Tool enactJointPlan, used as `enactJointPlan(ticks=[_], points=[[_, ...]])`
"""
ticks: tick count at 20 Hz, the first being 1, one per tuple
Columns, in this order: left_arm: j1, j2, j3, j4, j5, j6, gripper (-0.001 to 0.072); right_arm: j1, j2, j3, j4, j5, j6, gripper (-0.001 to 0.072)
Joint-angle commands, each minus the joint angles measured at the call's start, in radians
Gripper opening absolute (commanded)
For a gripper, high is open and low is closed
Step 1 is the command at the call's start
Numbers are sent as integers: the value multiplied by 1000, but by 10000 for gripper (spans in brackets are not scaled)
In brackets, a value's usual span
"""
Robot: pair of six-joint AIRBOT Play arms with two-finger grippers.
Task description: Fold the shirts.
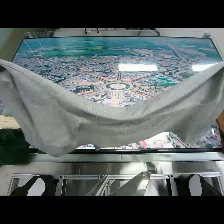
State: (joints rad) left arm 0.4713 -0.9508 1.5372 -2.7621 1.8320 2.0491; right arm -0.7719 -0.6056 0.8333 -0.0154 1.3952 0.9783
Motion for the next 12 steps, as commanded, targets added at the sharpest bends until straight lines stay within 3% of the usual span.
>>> enactJointPlan(ticks=[1,3,7,12], points=[[-87,-132,-219,43,-29,-10,22,127,5,-20,-448,-301,144,19],[-180,-262,-263,151,-118,36,22,262,-79,-74,-575,-431,201,19],[-323,-607,-129,277,-264,44,22,475,-401,-87,-602,-683,199,18],[-383,-895,137,275,-320,28,17,514,-706,70,-602,-711,183,18]])
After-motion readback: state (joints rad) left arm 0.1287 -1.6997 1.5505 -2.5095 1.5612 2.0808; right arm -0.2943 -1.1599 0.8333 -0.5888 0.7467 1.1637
